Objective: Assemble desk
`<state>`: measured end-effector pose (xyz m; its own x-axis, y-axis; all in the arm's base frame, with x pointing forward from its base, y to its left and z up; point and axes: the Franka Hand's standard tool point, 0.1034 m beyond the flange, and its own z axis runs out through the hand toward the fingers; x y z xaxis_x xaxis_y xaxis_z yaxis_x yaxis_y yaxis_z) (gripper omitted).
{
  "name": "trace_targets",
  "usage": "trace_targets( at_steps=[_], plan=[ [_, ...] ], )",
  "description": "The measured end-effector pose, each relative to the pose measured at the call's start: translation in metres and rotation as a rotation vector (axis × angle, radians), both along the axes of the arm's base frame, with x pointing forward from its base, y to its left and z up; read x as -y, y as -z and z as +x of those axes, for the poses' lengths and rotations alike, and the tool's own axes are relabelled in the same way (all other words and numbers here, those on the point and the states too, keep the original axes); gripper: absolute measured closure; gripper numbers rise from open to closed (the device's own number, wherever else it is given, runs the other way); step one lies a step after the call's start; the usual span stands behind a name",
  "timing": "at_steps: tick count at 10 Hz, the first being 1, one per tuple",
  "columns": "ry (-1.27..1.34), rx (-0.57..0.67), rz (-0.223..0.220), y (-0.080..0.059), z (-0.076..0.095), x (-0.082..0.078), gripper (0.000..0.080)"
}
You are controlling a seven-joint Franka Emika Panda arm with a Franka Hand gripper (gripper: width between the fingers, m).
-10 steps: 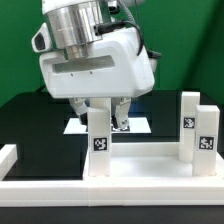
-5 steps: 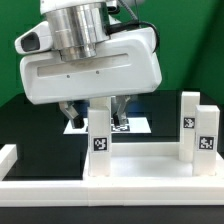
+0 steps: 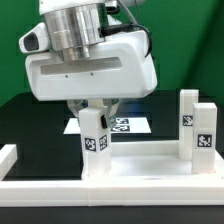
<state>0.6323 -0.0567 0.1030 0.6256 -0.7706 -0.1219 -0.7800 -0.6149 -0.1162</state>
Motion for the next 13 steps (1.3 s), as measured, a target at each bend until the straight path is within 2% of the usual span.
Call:
trace_targets(
  at_steps=[2,4,9,12,13],
  plan=[
    [0.461,-0.083,0.022,-0.0007,0.0024,-0.0059,0.0506],
    [0.771,-0.112,0.087,-0.0008,0.0073,-0.0085,0.0506],
    [1.062,-0.172,0.100,0.0005,0.0041,-0.0018,0.0502],
    [1.093,-0.179,0.094,0.0016,0.0032,-0.0013,0.0494],
    [1.093,-0.179,0.094,0.0017,0.0033,-0.0014,0.0328]
  ],
)
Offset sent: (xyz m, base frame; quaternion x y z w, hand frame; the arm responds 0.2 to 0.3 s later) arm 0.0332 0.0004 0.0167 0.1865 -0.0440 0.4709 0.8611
